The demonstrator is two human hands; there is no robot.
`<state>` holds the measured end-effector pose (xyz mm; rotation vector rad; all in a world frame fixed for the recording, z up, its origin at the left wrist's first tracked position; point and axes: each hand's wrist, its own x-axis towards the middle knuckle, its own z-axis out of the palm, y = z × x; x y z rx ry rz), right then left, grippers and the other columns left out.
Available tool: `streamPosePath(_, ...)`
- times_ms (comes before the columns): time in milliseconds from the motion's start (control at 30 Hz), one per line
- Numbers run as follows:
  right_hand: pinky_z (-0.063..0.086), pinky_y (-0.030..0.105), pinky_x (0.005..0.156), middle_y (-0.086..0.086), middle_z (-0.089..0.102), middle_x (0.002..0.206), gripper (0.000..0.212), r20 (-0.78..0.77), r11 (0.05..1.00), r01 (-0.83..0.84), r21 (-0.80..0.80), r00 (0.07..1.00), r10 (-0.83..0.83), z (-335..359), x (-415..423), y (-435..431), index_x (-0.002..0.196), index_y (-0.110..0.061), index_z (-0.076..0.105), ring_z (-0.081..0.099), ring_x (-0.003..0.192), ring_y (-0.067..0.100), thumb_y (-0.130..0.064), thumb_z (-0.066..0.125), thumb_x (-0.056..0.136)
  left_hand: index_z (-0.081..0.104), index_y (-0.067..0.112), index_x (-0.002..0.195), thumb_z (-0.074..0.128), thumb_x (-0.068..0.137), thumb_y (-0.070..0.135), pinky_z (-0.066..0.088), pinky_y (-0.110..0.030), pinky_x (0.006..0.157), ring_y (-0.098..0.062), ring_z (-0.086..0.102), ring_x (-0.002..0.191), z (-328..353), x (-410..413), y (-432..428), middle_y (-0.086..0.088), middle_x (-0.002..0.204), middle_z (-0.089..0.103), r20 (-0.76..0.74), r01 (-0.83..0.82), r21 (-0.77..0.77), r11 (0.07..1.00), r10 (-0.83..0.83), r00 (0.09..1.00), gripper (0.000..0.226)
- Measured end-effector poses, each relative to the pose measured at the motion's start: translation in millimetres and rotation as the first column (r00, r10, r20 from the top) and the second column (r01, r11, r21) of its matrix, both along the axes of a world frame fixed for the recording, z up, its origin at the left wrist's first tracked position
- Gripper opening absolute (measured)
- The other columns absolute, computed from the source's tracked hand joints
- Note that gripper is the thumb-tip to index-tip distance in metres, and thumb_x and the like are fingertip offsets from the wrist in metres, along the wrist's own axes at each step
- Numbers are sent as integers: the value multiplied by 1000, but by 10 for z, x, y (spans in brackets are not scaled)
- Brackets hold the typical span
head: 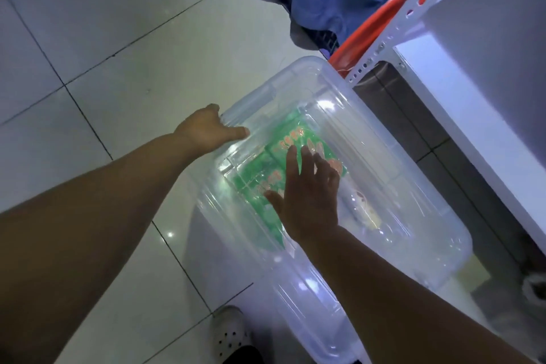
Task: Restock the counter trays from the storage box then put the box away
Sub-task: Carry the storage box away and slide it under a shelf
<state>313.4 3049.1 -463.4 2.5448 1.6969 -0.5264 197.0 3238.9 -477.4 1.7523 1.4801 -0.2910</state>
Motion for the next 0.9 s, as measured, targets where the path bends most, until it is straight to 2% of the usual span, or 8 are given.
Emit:
streamPosePath(67,33,49,103,21,40,145,89,21,1000,-6,-2,1000,6,-11,7,12,143,-7,31,40,130,40,-56,64,76,56,5,114,74,68,54,41,-28,62,-23,55,79,-7,-10,106,-13,103,58,50,-49,-149,988,58,997,69)
streamPosePath(133,34,49,102,20,40,144,88,26,1000,-9,-11,1000,9,-12,6,34,143,-7,32,40,130,39,-56,63,77,57,5,106,80,65,46,40,-27,58,-19,52,72,-2,-19,138,-12,97,56,111,-106,-198,975,130,985,62)
streamPosePath(200,28,49,106,19,33,149,88,-3,999,-21,-42,1000,21,-14,10,47,146,-9,24,33,135,39,-57,59,80,56,7,103,83,64,40,39,-28,57,-19,51,72,-4,-10,82,-11,96,54,167,-101,-70,992,112,980,57)
streamPosePath(300,26,49,107,19,29,150,87,-14,998,-25,-59,1000,24,-7,18,51,146,-9,22,29,136,38,-55,58,81,58,13,105,80,67,39,41,-30,67,-20,51,78,4,-18,-70,-5,97,50,184,-64,195,979,27,983,52)
streamPosePath(400,24,49,108,19,28,151,87,-16,997,-36,-75,999,34,3,26,46,147,-10,20,27,137,38,-55,57,82,58,18,113,75,73,40,37,-27,70,-16,50,81,6,-43,-191,3,99,49,212,-117,282,952,57,976,48)
streamPosePath(467,23,49,108,18,26,152,88,-32,997,-37,-75,999,34,-5,30,48,147,-10,18,25,138,38,-56,56,82,59,17,116,71,78,37,37,-27,71,-15,50,82,1,-32,-244,-1,102,54,216,-119,348,930,44,975,44)
streamPosePath(667,20,47,110,13,21,154,88,-63,993,-74,-94,996,69,58,114,-10,148,-15,12,22,138,34,-56,55,83,52,9,126,54,92,31,45,-39,79,-35,55,100,64,30,-412,-18,114,62,15,42,513,857,-57,998,41)
streamPosePath(900,22,44,112,7,10,157,86,-181,957,-245,-157,960,216,230,435,-107,149,-21,1,16,137,31,-29,59,86,57,2,108,54,92,24,38,-37,68,-36,55,88,257,97,-482,-20,100,63,-135,224,505,833,-180,974,27)
